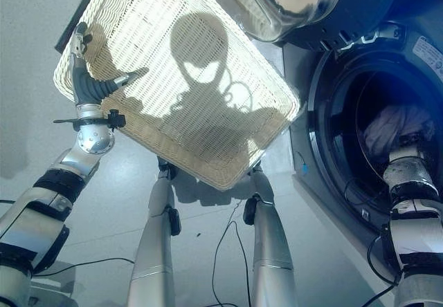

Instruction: Put the clothes into the washing machine.

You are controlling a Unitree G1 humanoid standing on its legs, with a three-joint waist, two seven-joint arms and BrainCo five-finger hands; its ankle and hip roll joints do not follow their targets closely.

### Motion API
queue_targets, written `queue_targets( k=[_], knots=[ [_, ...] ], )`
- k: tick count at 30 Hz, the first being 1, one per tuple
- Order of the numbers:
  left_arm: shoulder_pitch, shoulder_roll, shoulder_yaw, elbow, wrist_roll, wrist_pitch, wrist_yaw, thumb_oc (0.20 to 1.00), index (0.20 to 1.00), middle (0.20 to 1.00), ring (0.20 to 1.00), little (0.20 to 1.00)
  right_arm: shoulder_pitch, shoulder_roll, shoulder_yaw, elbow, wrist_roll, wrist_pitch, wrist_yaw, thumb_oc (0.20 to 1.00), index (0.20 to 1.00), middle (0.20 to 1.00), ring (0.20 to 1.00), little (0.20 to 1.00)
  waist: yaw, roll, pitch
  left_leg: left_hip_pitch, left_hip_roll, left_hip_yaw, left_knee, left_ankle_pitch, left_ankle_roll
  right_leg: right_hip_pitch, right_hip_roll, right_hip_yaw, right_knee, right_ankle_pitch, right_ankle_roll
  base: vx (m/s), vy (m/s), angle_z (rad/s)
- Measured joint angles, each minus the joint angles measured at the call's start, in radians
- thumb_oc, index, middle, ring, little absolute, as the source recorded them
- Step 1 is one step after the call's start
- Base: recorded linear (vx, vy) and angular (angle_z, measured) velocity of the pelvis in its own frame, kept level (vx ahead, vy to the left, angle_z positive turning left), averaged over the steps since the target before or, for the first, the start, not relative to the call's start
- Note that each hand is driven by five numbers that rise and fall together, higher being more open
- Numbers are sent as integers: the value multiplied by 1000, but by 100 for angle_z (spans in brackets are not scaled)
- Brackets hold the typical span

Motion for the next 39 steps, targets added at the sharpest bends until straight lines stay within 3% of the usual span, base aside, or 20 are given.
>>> queue_targets(
  k=[14,28,39],
  knots=[
    [-14,-49,-7,-7,-1,13,34,1000,1000,1000,1000,1000,4,74,128,-101,-518,50,-4,1000,1000,1000,1000,1000,11,1,0,-5,-14,7,-23,6,7,-18,-11,3,0,-9,15,-6,37,1],
    [-9,-83,-5,-40,3,15,46,1000,1000,1000,1000,1000,95,124,162,-269,-727,38,-80,1000,1000,1000,1000,1000,18,1,0,-15,-20,15,-27,7,10,-35,-24,12,13,-16,23,0,3,0],
    [139,-125,66,-73,7,15,17,1000,1000,1000,1000,1000,287,177,162,-387,-848,37,-123,1000,1000,1000,1000,1000,-12,1,0,65,-30,53,-18,0,15,4,-26,53,51,-25,25,-24,38,-3]
  ],
)
